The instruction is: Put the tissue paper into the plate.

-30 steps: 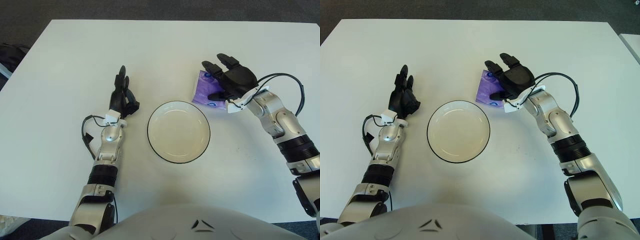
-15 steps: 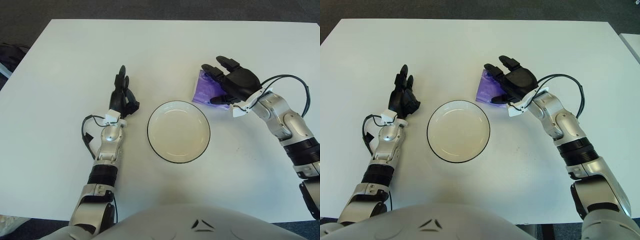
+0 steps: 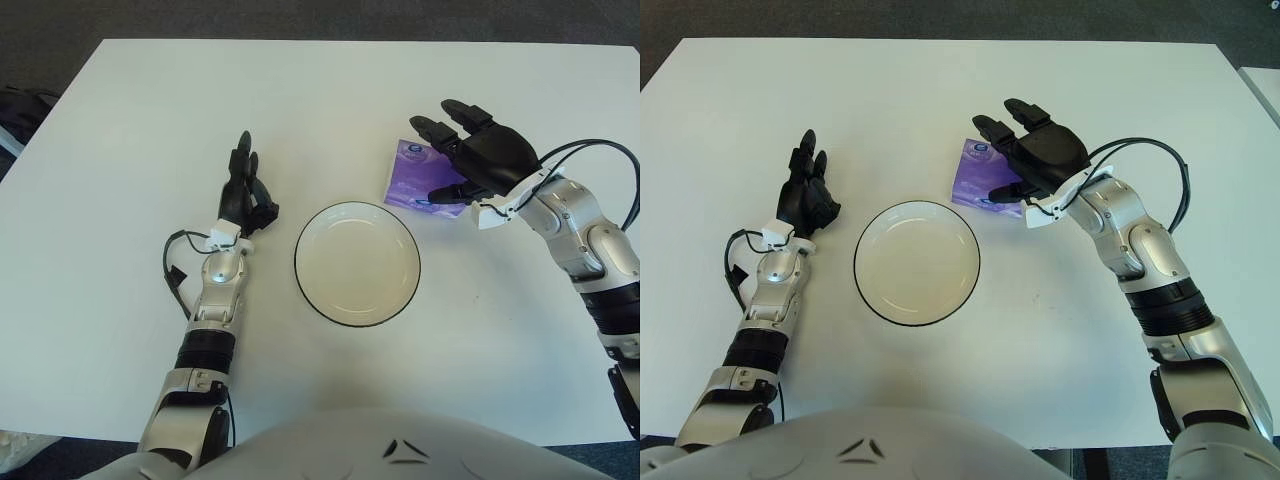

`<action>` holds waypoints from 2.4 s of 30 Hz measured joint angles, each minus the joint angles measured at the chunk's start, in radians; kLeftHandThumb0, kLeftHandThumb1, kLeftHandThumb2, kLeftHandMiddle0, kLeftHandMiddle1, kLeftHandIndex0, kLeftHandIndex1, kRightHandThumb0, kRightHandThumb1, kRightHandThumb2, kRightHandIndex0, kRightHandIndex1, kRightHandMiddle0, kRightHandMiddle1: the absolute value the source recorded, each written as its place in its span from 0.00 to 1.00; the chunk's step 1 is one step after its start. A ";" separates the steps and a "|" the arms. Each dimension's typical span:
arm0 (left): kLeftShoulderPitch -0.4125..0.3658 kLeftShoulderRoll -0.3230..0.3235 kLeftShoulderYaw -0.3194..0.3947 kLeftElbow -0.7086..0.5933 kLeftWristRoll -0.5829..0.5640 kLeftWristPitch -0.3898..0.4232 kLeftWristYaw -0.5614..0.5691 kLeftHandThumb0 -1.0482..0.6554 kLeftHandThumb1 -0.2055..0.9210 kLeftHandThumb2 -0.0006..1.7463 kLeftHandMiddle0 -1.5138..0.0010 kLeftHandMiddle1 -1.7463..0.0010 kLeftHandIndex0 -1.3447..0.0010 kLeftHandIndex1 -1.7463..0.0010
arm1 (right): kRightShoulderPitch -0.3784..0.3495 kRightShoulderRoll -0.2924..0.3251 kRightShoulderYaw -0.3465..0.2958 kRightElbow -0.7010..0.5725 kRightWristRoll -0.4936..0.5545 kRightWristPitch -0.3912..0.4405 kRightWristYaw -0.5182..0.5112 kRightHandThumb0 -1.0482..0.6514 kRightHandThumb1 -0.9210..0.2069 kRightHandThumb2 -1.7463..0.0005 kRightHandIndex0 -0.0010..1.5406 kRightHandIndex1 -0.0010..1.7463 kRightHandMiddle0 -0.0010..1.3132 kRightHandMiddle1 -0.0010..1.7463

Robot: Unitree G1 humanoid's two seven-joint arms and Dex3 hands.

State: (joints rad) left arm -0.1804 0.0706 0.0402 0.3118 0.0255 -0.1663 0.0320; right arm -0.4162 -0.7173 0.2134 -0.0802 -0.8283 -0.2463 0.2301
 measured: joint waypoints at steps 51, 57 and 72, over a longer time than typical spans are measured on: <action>0.005 0.011 0.001 0.001 -0.010 -0.008 -0.016 0.08 1.00 0.63 0.88 1.00 1.00 0.92 | -0.020 0.034 0.068 0.113 -0.035 -0.013 -0.004 0.00 0.00 0.69 0.00 0.00 0.00 0.00; 0.005 0.014 0.001 0.001 -0.010 -0.009 -0.017 0.08 1.00 0.63 0.88 1.00 1.00 0.92 | -0.028 0.036 0.083 0.146 -0.050 -0.028 -0.023 0.00 0.00 0.68 0.00 0.00 0.00 0.00; 0.007 0.014 0.002 0.000 -0.010 -0.009 -0.017 0.08 1.00 0.63 0.87 1.00 1.00 0.90 | -0.050 0.047 0.130 0.207 -0.067 -0.034 -0.070 0.00 0.00 0.67 0.00 0.00 0.00 0.00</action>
State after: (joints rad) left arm -0.1736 0.0850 0.0421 0.3116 0.0151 -0.1752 0.0151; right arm -0.4661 -0.6706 0.3435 0.1268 -0.8951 -0.2804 0.1604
